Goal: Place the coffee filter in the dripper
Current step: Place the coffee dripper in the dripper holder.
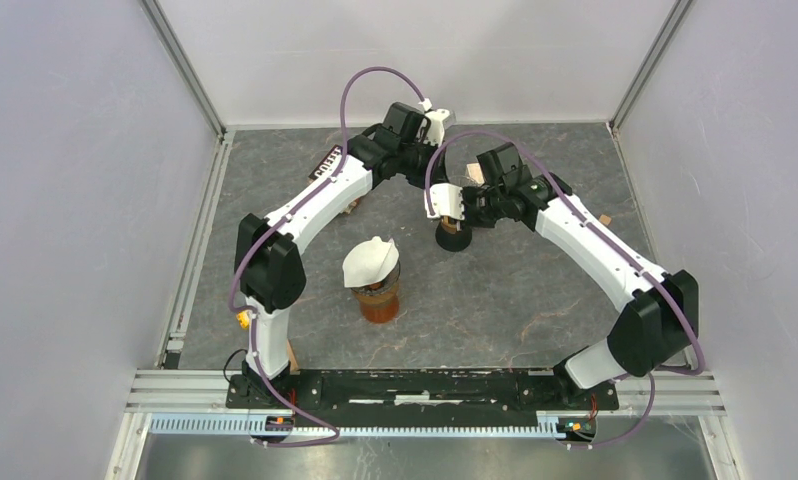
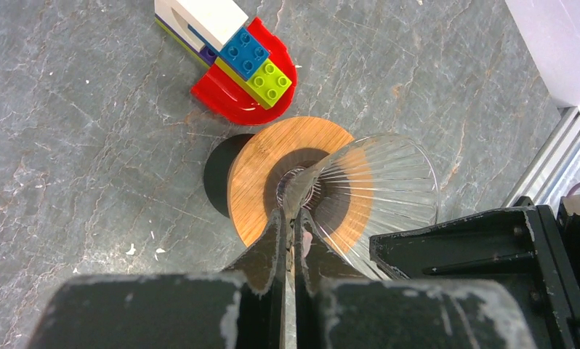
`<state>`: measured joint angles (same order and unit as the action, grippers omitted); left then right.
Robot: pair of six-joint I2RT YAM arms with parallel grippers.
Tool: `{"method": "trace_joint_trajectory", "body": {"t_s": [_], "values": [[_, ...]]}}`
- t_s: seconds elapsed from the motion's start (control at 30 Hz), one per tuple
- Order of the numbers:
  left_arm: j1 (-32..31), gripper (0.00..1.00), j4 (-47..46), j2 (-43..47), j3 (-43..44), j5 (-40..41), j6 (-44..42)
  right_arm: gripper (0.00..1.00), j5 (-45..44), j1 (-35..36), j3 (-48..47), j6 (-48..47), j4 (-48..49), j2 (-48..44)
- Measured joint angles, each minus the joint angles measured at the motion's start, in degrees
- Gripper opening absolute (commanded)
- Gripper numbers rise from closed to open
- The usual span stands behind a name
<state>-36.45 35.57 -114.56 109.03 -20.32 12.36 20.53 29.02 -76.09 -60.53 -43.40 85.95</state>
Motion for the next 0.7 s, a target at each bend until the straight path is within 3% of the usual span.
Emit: {"method": "trace_joint_trajectory", "body": {"t_s": [0.7], "values": [[0.4,0.02,-4.1,0.1,-2.1,-0.9,-0.1,0.0,5.0,-2.6,-1.0,0.2,0.1,1.8]]}}
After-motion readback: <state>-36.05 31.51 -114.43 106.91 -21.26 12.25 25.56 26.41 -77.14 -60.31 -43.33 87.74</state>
